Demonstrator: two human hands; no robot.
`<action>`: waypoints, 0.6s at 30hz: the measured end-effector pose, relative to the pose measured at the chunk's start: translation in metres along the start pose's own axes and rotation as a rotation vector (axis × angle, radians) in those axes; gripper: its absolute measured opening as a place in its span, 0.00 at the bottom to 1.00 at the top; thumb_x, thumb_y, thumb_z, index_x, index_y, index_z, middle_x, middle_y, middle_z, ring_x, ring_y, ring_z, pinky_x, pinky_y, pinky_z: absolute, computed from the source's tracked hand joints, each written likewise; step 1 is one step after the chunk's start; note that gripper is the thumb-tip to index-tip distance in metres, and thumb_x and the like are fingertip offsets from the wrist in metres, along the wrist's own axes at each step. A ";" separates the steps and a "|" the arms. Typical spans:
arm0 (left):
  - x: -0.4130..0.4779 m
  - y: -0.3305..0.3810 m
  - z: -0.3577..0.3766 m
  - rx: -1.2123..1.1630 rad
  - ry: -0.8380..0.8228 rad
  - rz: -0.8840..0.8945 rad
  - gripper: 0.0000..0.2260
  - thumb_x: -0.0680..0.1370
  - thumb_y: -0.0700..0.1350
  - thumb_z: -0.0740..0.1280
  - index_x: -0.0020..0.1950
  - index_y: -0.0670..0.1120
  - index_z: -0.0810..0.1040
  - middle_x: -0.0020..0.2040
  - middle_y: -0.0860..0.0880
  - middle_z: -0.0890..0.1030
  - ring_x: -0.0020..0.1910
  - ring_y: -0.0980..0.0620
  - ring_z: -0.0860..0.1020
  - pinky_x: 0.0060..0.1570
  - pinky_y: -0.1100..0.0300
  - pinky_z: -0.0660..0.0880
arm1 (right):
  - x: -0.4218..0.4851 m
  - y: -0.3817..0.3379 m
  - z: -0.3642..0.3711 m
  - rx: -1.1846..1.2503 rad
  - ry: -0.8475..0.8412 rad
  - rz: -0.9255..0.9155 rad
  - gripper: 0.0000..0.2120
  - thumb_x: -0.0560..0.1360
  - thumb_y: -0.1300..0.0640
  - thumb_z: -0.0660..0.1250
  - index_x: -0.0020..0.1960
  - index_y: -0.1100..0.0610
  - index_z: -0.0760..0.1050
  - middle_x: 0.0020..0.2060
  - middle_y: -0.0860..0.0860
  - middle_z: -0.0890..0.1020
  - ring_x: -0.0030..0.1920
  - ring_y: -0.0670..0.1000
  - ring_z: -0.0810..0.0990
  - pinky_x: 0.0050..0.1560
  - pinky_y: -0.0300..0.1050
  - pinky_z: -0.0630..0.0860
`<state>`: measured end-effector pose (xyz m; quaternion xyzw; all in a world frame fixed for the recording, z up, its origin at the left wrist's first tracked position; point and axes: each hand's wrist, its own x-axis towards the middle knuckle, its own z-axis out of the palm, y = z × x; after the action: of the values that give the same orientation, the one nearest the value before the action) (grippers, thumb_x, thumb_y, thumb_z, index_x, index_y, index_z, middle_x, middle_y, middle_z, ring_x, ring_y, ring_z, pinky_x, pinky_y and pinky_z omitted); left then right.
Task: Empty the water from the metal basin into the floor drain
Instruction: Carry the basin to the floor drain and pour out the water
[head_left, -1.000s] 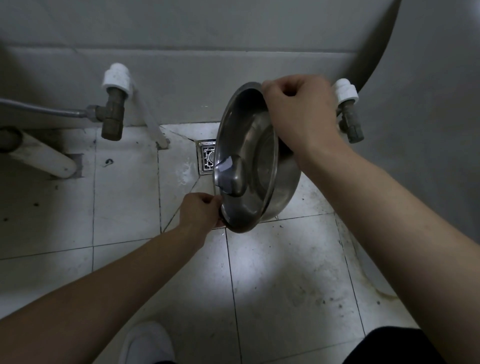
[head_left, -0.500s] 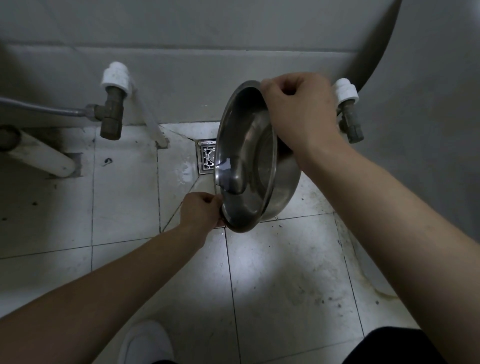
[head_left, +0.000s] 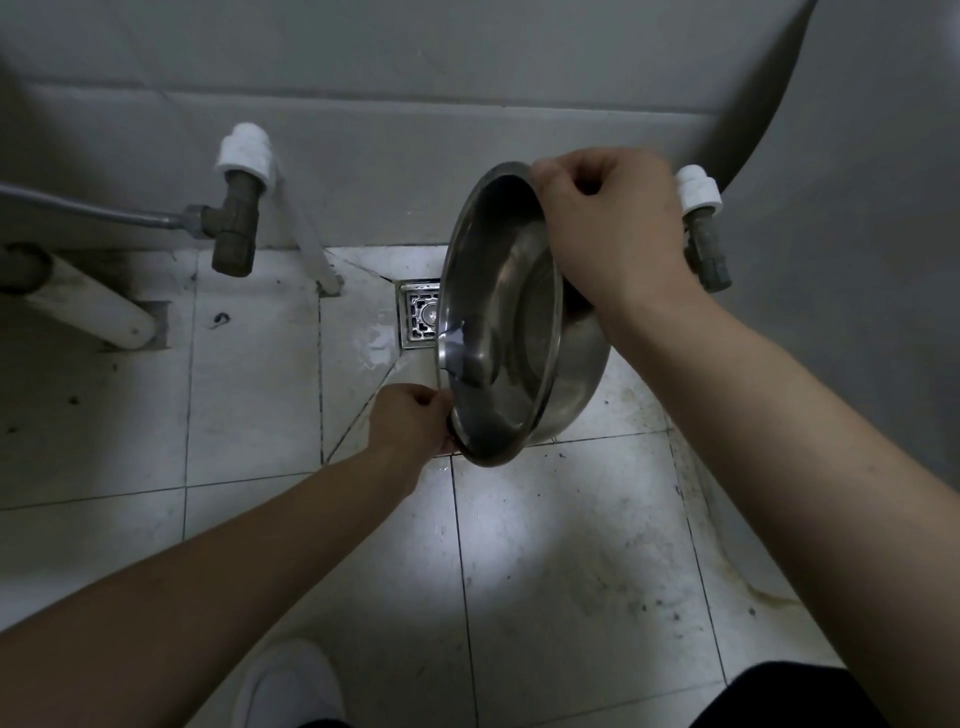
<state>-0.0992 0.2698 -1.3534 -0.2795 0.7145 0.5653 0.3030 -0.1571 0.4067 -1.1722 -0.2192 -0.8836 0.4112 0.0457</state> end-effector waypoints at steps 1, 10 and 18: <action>0.000 0.000 0.000 -0.006 -0.002 -0.005 0.09 0.81 0.40 0.68 0.46 0.34 0.81 0.42 0.38 0.85 0.38 0.42 0.86 0.44 0.45 0.85 | 0.000 0.000 0.000 0.000 0.001 0.003 0.16 0.81 0.53 0.65 0.50 0.65 0.84 0.46 0.63 0.86 0.47 0.61 0.84 0.51 0.58 0.82; -0.005 0.005 0.002 -0.006 -0.022 -0.015 0.08 0.81 0.39 0.67 0.50 0.34 0.81 0.45 0.38 0.85 0.40 0.42 0.86 0.43 0.48 0.85 | 0.000 -0.002 0.002 -0.011 0.016 -0.008 0.16 0.81 0.52 0.65 0.49 0.63 0.84 0.45 0.60 0.87 0.47 0.59 0.85 0.52 0.55 0.82; -0.006 0.005 0.003 -0.024 -0.026 -0.019 0.08 0.81 0.39 0.67 0.49 0.33 0.81 0.45 0.38 0.85 0.40 0.42 0.86 0.44 0.46 0.85 | -0.002 -0.003 0.001 0.003 0.013 -0.015 0.16 0.80 0.52 0.66 0.49 0.64 0.84 0.44 0.61 0.87 0.46 0.59 0.85 0.51 0.55 0.82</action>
<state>-0.0990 0.2737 -1.3460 -0.2828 0.7010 0.5744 0.3142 -0.1568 0.4032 -1.1707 -0.2152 -0.8844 0.4106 0.0546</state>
